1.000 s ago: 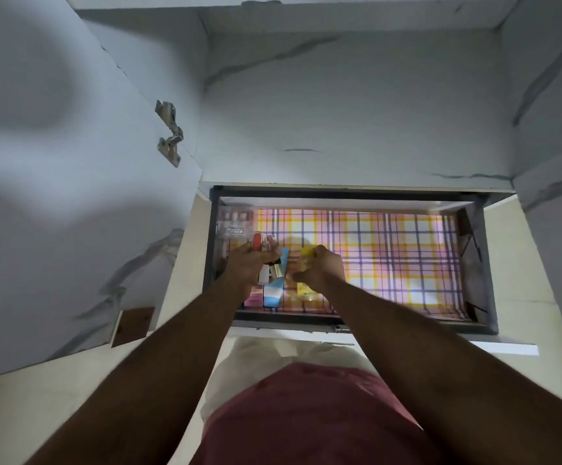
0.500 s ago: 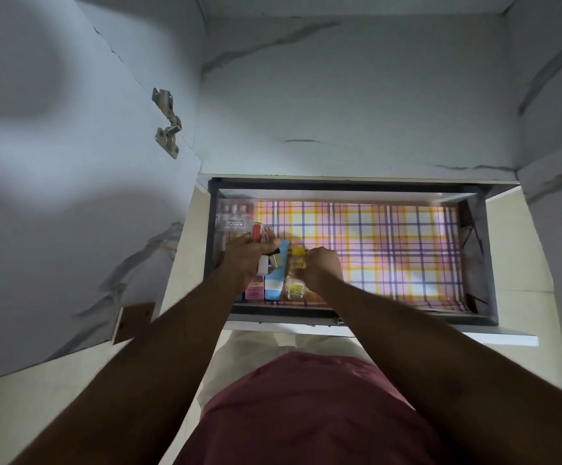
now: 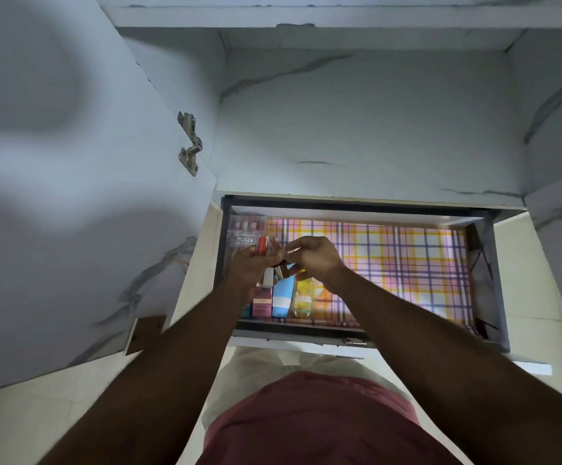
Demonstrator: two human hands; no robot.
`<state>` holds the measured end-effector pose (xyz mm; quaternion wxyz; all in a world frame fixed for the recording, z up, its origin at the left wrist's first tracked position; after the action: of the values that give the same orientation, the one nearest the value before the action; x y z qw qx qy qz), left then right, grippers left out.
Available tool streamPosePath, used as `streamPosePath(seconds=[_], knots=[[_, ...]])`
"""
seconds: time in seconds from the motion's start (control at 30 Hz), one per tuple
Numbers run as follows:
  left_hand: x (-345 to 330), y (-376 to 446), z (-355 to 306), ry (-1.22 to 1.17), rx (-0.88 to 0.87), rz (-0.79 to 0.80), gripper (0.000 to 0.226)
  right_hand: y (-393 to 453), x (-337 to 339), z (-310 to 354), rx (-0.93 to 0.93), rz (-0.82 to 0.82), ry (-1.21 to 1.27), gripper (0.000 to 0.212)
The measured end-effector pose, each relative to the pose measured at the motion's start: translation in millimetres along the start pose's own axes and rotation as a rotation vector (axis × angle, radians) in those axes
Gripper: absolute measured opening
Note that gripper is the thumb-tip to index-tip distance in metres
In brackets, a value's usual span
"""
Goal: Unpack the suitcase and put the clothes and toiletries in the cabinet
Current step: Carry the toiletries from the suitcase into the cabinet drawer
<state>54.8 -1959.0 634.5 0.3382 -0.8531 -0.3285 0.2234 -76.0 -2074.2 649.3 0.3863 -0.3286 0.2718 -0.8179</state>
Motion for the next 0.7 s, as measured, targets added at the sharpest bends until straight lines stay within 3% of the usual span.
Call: streamPosePath(seconds=[0.07, 0.13, 0.23, 0.5, 0.7], knots=[[2, 1, -2, 0.0, -0.016, -0.001, 0.027, -3, -5, 13, 0.016, 0.156, 0.058, 0.025], [2, 0, -5, 0.0, -0.019, 0.008, 0.025, -2, -7, 18, 0.053, 0.194, 0.015, 0.033], [0, -1, -6, -0.035, 0.027, -0.003, 0.023, 1, -9, 20, 0.048, 0.177, 0.026, 0.037], [-4, -4, -4, -0.175, 0.11, 0.003, 0.054, 1, -13, 24, -0.027, 0.087, 0.132, 0.017], [-11, -10, -15, -0.191, 0.101, -0.076, 0.046, -2, -20, 33, 0.015, 0.081, 0.112, 0.013]])
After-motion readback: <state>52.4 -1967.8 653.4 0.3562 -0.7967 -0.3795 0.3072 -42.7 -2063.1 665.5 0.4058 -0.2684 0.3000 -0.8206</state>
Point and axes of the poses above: each hand's wrist, its own y-axis towards the middle knuckle, its own x-axis out of the back of the hand, z = x × y, the point moved 5 cm from there along y, towards the middle knuckle, and after that the axes turned 13 degrees about -y, right-handed, at the moved point
